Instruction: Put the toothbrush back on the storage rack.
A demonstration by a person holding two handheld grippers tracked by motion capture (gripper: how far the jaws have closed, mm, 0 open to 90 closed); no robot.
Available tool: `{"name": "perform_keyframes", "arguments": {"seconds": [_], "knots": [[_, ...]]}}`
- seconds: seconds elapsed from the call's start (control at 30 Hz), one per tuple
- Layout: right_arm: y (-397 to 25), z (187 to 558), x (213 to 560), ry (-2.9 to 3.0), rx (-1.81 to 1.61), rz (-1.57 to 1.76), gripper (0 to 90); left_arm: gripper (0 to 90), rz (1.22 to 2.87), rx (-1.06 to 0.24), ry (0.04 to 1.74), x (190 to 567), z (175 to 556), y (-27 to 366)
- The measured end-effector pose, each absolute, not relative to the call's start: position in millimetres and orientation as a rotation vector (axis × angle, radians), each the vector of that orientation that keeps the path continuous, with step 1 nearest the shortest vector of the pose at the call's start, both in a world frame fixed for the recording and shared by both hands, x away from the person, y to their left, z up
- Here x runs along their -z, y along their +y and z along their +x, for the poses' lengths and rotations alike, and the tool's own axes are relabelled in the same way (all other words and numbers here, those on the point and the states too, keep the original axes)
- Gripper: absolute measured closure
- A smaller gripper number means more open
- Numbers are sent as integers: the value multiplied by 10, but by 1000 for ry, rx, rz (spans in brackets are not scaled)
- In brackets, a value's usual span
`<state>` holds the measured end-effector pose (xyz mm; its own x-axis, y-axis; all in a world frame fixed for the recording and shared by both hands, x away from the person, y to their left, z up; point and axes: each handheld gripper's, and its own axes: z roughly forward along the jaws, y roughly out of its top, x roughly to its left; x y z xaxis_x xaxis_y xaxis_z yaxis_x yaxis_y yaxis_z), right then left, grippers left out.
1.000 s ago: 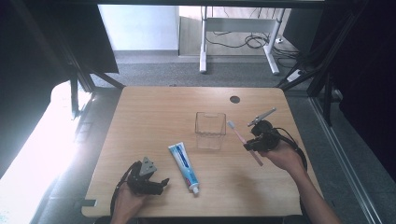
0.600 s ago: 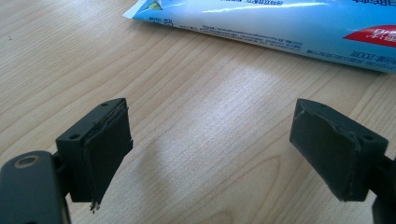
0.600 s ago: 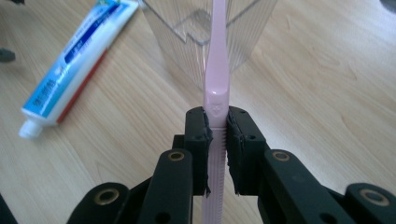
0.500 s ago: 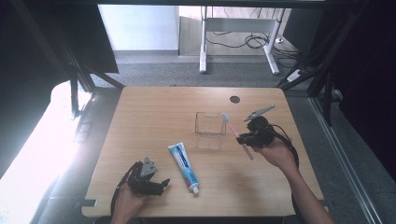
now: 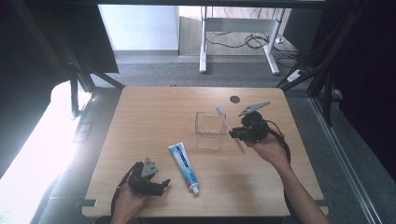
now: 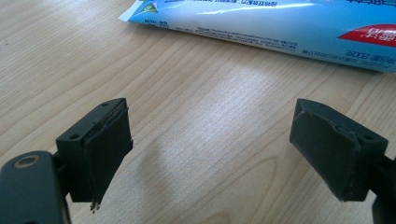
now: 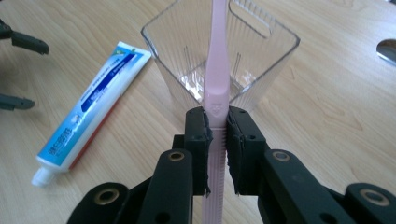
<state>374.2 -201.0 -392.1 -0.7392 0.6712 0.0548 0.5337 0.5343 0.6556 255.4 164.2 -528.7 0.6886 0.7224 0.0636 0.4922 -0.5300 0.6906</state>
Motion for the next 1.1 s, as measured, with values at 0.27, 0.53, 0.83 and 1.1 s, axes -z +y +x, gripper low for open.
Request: {"name": "perform_keyframes", "arguments": {"seconds": [0.27, 0.53, 0.83, 1.1], "knots": [[-1943, 3795, 3849, 2544, -1037, 1014, 795, 129, 2246, -449, 922, 5291, 2556, 1637], [-1873, 3859, 3761, 2515, -1093, 1001, 795, 129, 2247, -448, 919, 5291, 2556, 1635], [-1768, 3944, 3745, 2490, -1135, 1002, 795, 129, 2244, -450, 921, 5288, 2555, 1640], [-1699, 4022, 3736, 2466, -1147, 1013, 795, 129, 2243, -453, 921, 5285, 2554, 1644]]}}
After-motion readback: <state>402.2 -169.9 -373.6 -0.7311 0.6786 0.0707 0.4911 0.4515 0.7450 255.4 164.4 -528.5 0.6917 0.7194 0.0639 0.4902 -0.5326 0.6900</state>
